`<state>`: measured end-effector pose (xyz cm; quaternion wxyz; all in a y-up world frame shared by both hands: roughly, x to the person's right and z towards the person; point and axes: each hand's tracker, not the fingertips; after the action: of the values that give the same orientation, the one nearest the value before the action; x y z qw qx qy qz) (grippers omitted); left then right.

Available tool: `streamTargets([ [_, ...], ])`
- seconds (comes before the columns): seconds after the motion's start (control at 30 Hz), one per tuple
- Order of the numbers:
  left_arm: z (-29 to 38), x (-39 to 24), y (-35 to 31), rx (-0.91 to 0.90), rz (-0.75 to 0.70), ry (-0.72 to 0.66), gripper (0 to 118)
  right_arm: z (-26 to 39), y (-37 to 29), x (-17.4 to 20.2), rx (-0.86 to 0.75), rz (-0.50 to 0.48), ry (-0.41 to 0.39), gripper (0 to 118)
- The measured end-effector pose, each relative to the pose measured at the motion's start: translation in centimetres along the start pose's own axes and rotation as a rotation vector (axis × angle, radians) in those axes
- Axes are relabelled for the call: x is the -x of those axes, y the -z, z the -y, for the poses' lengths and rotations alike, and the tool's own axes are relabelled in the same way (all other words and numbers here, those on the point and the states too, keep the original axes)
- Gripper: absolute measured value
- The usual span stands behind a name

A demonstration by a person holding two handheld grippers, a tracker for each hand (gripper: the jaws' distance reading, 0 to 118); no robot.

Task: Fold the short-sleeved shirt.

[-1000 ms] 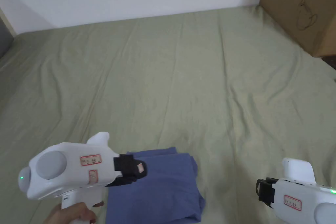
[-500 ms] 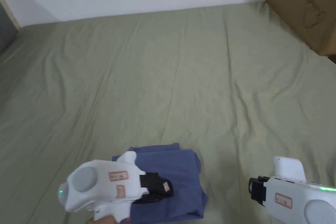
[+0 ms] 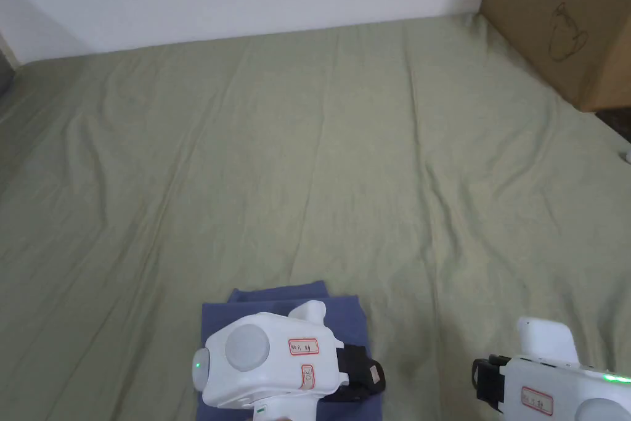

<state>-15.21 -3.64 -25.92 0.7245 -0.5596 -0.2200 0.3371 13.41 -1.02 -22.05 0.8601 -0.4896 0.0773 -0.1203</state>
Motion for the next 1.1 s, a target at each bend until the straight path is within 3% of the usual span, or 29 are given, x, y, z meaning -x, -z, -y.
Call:
streamTargets([
  [0.17,0.6,-0.3,-0.4,0.014,0.003,0.061,0,-0.4,-0.8,1.0,-0.005,-0.006,-0.032,0],
  [0.33,-0.1,1.7,-8.8,-0.182,0.093,0.060,0,-2.1,-2.0,3.3,-0.036,-0.020,-0.100,0],
  [0.5,1.2,7.5,-17.4,-0.359,0.006,-0.030,0,-3.5,-2.1,8.9,-0.050,-0.134,-0.230,0],
  [0.67,4.2,13.2,-21.0,-0.429,-0.014,-0.187,0,-3.2,1.6,14.7,0.046,-0.284,-0.316,0],
  [0.8,6.8,14.8,-21.9,-0.444,-0.003,-0.223,0,-1.8,7.0,16.5,0.193,-0.256,-0.310,0],
  [0.87,7.5,15.2,-21.9,-0.445,0.007,-0.237,0,-0.9,8.6,16.6,0.214,-0.222,-0.337,0],
  [1.0,7.4,16.3,-21.4,-0.432,0.015,-0.231,0,-2.1,8.1,16.3,0.199,-0.247,-0.285,0],
  [1.03,7.2,16.2,-21.2,-0.432,0.014,-0.224,4,-2.1,7.8,16.4,0.198,-0.242,-0.294,0],
  [1.07,6.8,16.2,-21.0,-0.430,0.019,-0.208,16,-2.1,7.8,16.6,0.198,-0.235,-0.309,0],
  [1.1,6.3,16.0,-20.7,-0.415,0.020,-0.187,36,-2.0,7.9,16.8,0.198,-0.230,-0.316,0],
])
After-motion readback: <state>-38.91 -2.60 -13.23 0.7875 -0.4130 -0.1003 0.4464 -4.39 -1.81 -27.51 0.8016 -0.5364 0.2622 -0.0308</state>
